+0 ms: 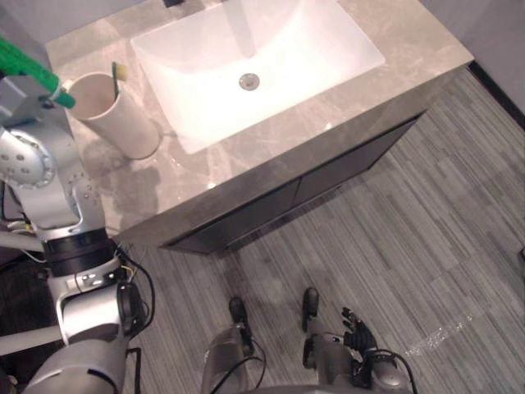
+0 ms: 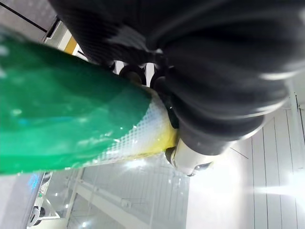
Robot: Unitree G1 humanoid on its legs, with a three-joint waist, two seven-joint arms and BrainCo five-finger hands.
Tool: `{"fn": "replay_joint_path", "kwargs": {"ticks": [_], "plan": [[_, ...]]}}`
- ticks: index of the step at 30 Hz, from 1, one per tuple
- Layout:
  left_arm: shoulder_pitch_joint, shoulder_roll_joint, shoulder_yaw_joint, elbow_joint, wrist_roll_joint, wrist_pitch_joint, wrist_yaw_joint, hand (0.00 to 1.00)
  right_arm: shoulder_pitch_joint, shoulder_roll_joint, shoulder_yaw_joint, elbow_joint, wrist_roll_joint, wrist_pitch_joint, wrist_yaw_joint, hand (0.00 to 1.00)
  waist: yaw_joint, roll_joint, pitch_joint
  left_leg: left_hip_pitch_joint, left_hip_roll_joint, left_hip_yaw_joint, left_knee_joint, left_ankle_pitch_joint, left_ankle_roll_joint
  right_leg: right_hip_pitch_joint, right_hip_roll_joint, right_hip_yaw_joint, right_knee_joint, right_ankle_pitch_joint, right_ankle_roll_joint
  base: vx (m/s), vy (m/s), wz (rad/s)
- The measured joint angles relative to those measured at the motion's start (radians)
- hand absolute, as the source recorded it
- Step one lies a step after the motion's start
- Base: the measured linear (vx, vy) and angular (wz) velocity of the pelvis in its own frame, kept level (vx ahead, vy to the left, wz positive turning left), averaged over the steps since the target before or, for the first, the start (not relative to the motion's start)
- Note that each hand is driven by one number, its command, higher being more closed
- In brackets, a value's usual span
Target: Organize washtable
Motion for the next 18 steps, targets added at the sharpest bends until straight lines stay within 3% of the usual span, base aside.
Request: {"fn": "replay_joint_path", "kwargs": {"ticks": [18], "plan": [[-0.001,0.0,-0.038,0.031,0.002,0.018,-0.014,1.0,0.002,0.005,-0.003,0.0,0.002,0.0,-0.001,0.0,-0.003,-0.002,-0.014,0.0,0.011,0.015,0.004,-0.001,-0.001,-0.007,0.01,0.015,-0.001,0.005,-0.006,0.0,0.0,-0.02]]}}
